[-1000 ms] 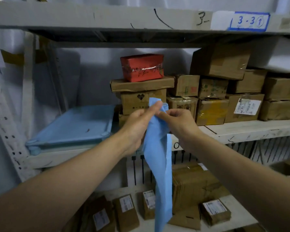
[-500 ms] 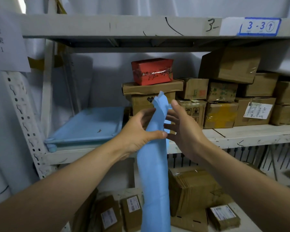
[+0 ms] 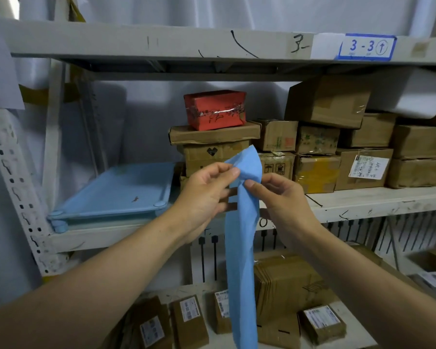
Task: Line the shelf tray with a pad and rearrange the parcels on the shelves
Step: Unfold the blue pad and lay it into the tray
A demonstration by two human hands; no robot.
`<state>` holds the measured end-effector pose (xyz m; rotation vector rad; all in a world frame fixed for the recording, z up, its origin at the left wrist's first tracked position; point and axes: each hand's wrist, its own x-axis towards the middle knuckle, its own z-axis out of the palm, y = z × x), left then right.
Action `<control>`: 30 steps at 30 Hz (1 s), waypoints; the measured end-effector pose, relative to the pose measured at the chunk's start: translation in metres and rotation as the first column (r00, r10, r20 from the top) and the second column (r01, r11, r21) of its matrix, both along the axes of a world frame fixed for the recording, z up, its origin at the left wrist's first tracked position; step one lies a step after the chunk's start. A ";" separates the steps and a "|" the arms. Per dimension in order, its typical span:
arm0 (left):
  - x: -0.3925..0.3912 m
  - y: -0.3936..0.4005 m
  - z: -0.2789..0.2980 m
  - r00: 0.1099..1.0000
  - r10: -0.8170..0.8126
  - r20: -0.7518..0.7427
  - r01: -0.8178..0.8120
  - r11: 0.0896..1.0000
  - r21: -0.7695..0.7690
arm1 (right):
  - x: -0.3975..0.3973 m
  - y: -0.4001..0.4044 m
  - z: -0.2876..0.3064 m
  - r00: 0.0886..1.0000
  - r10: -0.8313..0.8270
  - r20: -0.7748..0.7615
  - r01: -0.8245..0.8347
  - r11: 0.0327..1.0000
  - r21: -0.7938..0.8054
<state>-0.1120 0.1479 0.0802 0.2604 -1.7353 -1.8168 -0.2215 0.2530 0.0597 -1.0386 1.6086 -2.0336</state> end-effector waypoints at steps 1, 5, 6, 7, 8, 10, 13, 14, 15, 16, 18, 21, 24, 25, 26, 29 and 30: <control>-0.001 0.000 -0.001 1.000 0.010 -0.010 -0.009 1.000 0.022 | 0.000 0.001 -0.002 1.000 0.005 -0.004 -0.005 1.000 0.007; -0.001 0.001 -0.005 0.999 0.030 0.014 -0.031 0.999 0.035 | 0.000 0.004 -0.007 0.999 -0.042 -0.005 0.042 0.999 0.010; -0.002 0.001 -0.006 0.999 0.036 0.022 -0.037 0.999 0.022 | 0.001 0.004 -0.007 0.998 -0.061 0.002 0.061 0.998 0.010; -0.004 0.002 -0.008 0.999 0.043 0.032 -0.043 0.999 0.005 | 0.002 0.005 -0.006 0.997 -0.072 0.008 0.072 0.997 0.014; -0.005 0.002 -0.010 0.998 0.049 0.043 -0.048 0.999 -0.013 | 0.003 0.006 -0.006 0.997 -0.076 -0.001 0.076 0.997 0.022; -0.008 0.004 -0.013 0.996 0.057 0.064 -0.053 0.997 -0.060 | 0.005 0.010 -0.005 0.995 -0.072 -0.066 0.075 0.996 0.051; -0.011 0.005 -0.016 0.993 0.080 0.081 -0.070 0.990 -0.122 | 0.006 0.012 -0.007 0.988 -0.030 -0.153 0.045 0.994 0.098; -0.012 0.006 -0.017 0.993 0.086 0.086 -0.074 0.988 -0.134 | 0.006 0.011 -0.009 0.986 -0.027 -0.163 0.044 0.994 0.099; -0.013 0.006 -0.018 0.992 0.090 0.092 -0.076 0.986 -0.146 | 0.005 0.010 -0.010 0.987 -0.029 -0.160 0.044 0.995 0.092; -0.014 0.006 -0.019 0.990 0.095 0.101 -0.079 0.985 -0.156 | 0.005 0.009 -0.010 0.989 -0.037 -0.145 0.050 0.995 0.084; -0.015 0.005 -0.022 0.988 0.101 0.114 -0.085 0.987 -0.136 | 0.004 0.010 -0.009 0.998 -0.057 -0.039 0.059 0.995 0.077; -0.014 -0.001 -0.024 0.989 0.084 0.122 -0.085 0.996 0.005 | -0.005 0.012 -0.008 0.984 -0.121 0.133 0.104 0.986 0.133; -0.008 -0.017 -0.031 0.963 0.190 0.190 -0.199 0.979 0.033 | -0.020 0.014 -0.010 0.965 -0.217 0.149 0.187 0.963 0.192; -0.005 -0.027 -0.037 0.931 0.270 0.244 -0.277 0.961 -0.003 | -0.026 0.015 -0.011 0.956 -0.255 0.145 0.223 0.953 0.206; -0.002 -0.037 -0.042 0.883 0.357 0.305 -0.362 0.931 -0.043 | -0.033 0.017 -0.011 0.945 -0.297 0.137 0.264 0.940 0.214; 0.008 -0.066 -0.054 0.707 0.580 0.405 -0.581 0.803 -0.135 | -0.049 0.023 -0.010 0.907 -0.415 0.067 0.393 0.894 0.214; 0.010 -0.072 -0.055 0.675 0.621 0.398 -0.621 0.769 -0.148 | -0.054 0.024 -0.009 0.894 -0.446 0.036 0.431 0.880 0.203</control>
